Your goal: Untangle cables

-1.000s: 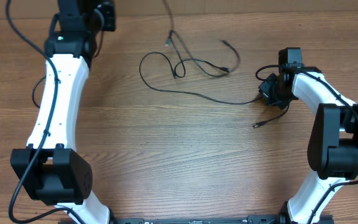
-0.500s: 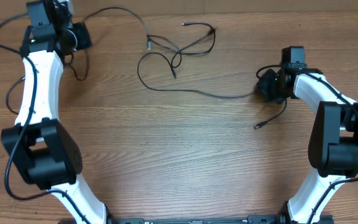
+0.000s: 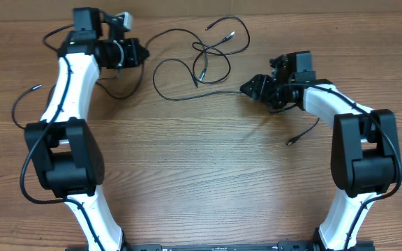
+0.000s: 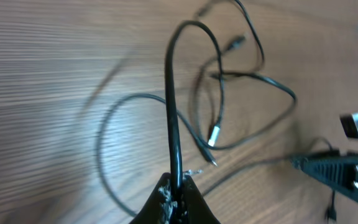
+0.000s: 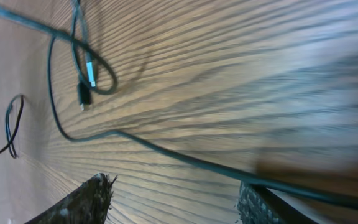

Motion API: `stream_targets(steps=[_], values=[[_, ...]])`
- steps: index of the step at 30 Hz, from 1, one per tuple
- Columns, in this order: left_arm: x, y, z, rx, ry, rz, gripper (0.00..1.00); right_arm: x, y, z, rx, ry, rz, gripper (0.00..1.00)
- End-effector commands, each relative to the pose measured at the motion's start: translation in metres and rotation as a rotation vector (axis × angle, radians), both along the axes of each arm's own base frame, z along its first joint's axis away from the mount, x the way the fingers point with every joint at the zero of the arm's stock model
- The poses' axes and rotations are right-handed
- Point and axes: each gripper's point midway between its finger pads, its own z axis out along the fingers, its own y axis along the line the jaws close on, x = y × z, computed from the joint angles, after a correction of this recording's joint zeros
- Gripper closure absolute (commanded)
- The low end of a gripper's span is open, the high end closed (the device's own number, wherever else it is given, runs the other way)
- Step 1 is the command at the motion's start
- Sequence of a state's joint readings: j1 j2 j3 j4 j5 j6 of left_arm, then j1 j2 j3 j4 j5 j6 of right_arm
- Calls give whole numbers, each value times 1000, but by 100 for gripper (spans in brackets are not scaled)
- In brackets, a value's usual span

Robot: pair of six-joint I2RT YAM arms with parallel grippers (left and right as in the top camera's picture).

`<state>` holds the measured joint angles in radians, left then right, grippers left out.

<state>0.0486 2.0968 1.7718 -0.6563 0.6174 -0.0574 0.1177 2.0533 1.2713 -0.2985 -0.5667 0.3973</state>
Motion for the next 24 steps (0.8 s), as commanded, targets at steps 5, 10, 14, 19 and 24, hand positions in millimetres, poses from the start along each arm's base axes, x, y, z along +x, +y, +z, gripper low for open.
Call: stream_targets(steps=[5,10,14,19,24], values=[[-12,-42,-14,80,-44,-175,96,18,3,-4,-94,-106,-19,35],[-14,-50,-18,121,-41,-180,96,38,27,10,-89,-250,3,31],[-14,-51,-18,121,-42,-182,96,49,44,12,-158,-339,-18,19],[-14,-51,-18,121,-41,-182,96,59,49,7,-303,-410,-101,14],[-15,-51,-18,121,-37,-182,96,68,56,3,-343,-477,-143,9]])
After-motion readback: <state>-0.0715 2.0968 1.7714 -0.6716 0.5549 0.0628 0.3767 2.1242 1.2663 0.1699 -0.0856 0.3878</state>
